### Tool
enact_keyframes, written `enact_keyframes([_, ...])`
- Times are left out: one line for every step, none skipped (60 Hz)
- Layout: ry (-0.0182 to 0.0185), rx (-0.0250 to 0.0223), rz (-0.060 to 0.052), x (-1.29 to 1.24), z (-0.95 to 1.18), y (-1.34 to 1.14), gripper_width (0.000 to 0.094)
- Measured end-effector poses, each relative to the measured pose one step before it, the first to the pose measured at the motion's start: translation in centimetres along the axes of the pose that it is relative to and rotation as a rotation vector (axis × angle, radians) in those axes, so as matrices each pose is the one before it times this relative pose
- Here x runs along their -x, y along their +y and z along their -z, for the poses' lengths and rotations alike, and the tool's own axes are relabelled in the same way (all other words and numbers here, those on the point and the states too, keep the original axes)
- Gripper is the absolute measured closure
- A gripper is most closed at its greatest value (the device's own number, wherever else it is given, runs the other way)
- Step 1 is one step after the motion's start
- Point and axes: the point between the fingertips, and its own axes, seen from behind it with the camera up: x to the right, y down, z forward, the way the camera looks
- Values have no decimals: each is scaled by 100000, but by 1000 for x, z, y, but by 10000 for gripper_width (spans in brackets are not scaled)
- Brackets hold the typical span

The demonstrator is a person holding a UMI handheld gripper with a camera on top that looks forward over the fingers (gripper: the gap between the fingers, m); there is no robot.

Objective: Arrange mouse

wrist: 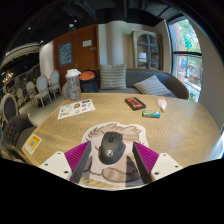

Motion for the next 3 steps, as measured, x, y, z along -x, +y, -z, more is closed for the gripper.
enact_keyframes([165, -446, 494, -41, 540, 182, 81])
enact_keyframes([-44, -567, 363, -302, 894, 298, 79])
enact_keyframes([53, -549, 367, -299, 830, 288, 81])
